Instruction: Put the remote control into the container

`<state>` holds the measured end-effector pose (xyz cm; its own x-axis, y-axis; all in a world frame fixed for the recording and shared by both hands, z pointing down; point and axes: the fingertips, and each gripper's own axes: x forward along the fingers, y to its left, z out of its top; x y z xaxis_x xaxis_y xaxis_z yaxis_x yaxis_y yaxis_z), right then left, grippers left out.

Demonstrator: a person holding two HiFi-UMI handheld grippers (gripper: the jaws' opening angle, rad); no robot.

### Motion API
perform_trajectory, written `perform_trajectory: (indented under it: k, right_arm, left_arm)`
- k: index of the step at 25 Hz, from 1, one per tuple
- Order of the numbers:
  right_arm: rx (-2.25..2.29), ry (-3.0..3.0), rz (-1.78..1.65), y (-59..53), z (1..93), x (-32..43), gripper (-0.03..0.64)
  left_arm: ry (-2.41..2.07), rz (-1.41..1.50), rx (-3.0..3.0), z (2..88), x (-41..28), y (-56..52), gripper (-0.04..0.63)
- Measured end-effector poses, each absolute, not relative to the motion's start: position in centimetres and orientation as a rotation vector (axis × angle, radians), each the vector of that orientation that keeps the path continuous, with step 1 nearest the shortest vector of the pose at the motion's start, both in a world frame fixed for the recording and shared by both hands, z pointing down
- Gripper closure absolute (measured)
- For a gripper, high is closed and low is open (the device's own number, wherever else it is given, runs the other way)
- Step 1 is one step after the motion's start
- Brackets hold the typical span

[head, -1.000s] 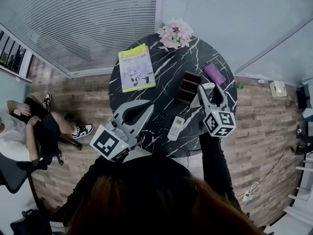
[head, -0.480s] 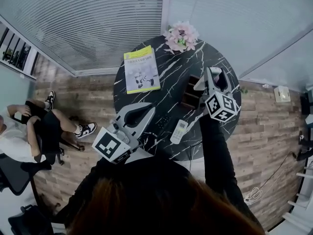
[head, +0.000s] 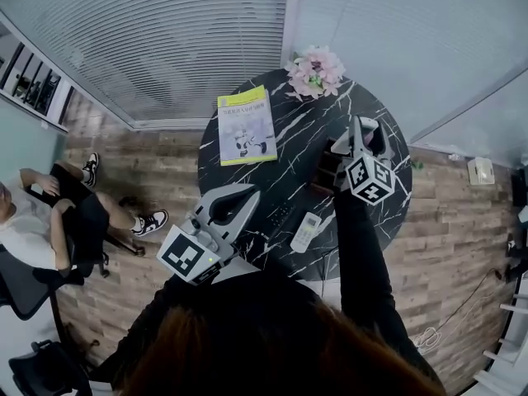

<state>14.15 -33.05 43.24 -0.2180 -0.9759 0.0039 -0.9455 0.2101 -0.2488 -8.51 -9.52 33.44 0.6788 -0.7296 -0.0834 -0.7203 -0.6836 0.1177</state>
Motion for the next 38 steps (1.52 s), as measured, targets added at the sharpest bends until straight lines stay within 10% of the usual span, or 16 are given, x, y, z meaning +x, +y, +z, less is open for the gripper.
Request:
perform_trajectory:
  k: [38]
  right_arm:
    - [-1.852, 2.563, -0.445, -32.0, 49.1, 11.8, 0.358]
  left_arm:
    - [-1.267, -0.084, 2.759, 34.2, -10.0, -8.5, 0.586]
